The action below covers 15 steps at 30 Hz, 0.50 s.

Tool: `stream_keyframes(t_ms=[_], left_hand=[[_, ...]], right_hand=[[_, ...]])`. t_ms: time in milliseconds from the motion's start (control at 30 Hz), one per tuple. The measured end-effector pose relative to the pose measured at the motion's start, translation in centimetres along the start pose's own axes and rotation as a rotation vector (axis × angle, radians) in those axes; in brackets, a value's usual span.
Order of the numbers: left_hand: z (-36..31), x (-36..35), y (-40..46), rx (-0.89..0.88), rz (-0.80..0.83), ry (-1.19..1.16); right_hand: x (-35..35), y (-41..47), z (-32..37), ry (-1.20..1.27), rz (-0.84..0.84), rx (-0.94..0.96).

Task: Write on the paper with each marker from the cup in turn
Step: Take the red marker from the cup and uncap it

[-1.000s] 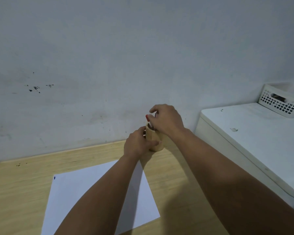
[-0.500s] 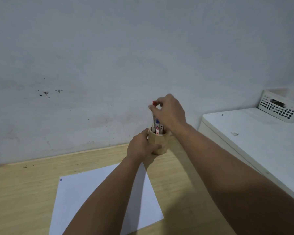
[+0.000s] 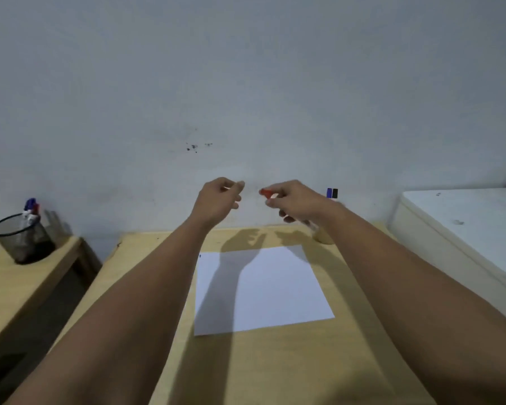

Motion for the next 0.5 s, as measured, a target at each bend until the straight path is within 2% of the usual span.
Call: stream_keyframes(t_ms=[100,200,367,500], left_hand=[[1.5,3.9,-2.7,0.032,0.039,0.004],[3.1,6.6,-4.8,0.081,0.114,-0.018],[4.9,9.5,-6.5,0.138,0.065,-0.077],[5.3,10.5,-6.8,0.161,0.132,-0.142]], right_hand=[[-4.7,-0.6,0.6,-0.012,0.111,0.031],[-8.1,-0.9,1.9,0.040,0.087,0.066],[-11.1,-1.1,4.3,0.084,0.078,0.149],[-12.0,-0.8,5.2,0.099,0.073,0.212]])
Point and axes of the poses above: each hand's wrist, its own y-axis towards the middle knuckle, its own x-axis out of the back of the hand, z = x × y, the point moved 1 cm from there along y, towards the middle knuckle
